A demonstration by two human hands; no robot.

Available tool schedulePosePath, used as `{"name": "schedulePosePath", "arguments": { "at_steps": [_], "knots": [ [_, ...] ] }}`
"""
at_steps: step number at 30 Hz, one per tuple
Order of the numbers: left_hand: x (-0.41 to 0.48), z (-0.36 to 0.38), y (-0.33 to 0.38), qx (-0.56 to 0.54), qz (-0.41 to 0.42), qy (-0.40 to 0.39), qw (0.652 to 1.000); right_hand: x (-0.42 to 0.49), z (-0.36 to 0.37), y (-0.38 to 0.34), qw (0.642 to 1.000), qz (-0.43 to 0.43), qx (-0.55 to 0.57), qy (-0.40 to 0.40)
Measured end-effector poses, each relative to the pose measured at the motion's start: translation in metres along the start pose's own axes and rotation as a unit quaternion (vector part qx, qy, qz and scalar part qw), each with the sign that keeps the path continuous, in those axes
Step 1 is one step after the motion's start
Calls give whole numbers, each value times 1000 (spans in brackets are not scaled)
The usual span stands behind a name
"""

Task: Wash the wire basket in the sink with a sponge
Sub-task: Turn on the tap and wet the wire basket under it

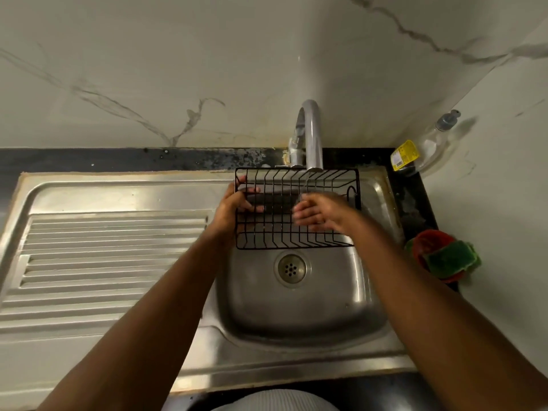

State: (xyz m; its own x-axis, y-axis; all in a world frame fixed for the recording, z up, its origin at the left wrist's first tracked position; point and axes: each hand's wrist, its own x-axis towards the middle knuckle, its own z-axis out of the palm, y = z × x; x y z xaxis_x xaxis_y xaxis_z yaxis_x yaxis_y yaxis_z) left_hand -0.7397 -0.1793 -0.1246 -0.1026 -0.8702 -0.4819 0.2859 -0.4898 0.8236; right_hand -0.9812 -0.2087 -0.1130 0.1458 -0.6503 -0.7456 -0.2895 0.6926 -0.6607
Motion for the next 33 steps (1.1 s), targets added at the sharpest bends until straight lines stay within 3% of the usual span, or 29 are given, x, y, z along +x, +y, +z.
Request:
{"name": "schedulePosePath", "arguments": {
  "at_steps": [3,5,6,10,13,15,16,18,20,24,28,29,32,33],
  "knots": [
    [1,4,-1,-8,1,3,1000,3,-1,3,976,-62,-76,195],
    [-1,8,-4,-18,2,4,1000,3,9,3,946,-109,-164,257],
    [-1,11,-4,-20,3,2,1000,1,17,1,942,-127,-195,241],
    [-5,28,-7,11,18,-17,1000,-5,63,-9,977,-133,-166,24],
    [-3,31,-1,49,33,-35,998,-4,79,-6,973,-185,-136,-20],
    [0,23,7,71,47,-42,995,-4,68,2,955,-239,-175,-27],
    [2,19,11,78,48,-40,995,-4,58,6,924,-288,-252,7],
    [7,10,15,65,31,-20,997,-1,35,11,809,-389,-423,124],
    [13,3,14,45,9,-8,999,6,15,12,708,-421,-538,180],
    [21,2,15,33,-15,-13,999,18,4,21,637,-379,-660,122],
    [19,8,17,48,-3,-22,999,21,6,28,586,-394,-705,73],
    [18,8,14,51,-5,-22,998,19,8,24,563,-406,-718,53],
    [16,7,14,47,-4,-23,999,21,18,20,448,-474,-758,12],
    [18,8,17,59,0,-31,998,21,22,20,455,-478,-751,22]
  ]
}}
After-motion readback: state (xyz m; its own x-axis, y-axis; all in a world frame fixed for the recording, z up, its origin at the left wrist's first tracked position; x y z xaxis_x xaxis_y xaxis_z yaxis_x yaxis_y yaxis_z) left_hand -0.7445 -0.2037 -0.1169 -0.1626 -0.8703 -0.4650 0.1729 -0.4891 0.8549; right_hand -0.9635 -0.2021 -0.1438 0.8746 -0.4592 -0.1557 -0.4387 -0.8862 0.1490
